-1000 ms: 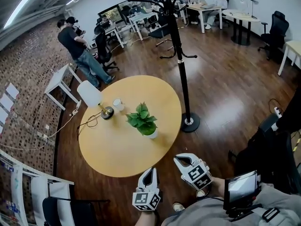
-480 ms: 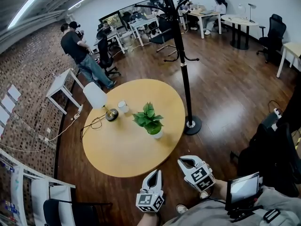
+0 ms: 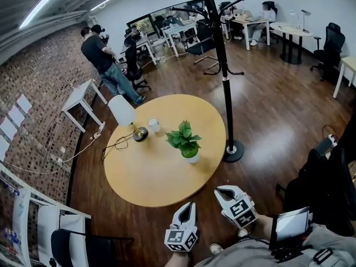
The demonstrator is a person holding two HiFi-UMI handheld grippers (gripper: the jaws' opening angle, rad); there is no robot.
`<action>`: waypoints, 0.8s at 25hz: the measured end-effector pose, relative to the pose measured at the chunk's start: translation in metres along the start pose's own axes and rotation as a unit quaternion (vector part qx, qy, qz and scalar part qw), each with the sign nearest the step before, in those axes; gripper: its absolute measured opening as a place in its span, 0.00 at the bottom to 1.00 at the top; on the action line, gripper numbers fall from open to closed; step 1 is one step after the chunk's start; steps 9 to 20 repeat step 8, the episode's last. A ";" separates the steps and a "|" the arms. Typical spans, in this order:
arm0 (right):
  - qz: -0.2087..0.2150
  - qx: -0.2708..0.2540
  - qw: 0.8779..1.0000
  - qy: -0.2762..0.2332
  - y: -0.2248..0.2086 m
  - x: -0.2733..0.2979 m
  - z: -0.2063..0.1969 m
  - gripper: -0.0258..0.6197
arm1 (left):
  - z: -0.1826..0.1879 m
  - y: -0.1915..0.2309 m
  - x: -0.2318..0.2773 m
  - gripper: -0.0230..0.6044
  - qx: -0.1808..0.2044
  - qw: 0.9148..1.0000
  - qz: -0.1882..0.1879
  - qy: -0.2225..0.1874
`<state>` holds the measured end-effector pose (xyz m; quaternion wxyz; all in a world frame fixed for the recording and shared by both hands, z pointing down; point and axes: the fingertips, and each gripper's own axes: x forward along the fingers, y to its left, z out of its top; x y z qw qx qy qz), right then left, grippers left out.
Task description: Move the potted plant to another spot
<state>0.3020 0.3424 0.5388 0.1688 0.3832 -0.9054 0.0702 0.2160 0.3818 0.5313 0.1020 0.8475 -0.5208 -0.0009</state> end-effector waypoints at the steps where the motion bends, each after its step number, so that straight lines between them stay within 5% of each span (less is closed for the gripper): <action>1: 0.002 0.002 1.000 0.002 0.002 -0.001 -0.001 0.05 | -0.001 -0.001 -0.001 0.05 0.000 1.000 0.000 0.002; 20: -0.002 0.010 1.000 0.004 0.009 -0.019 -0.002 0.05 | 0.007 -0.019 -0.012 0.05 0.017 1.000 -0.014 0.012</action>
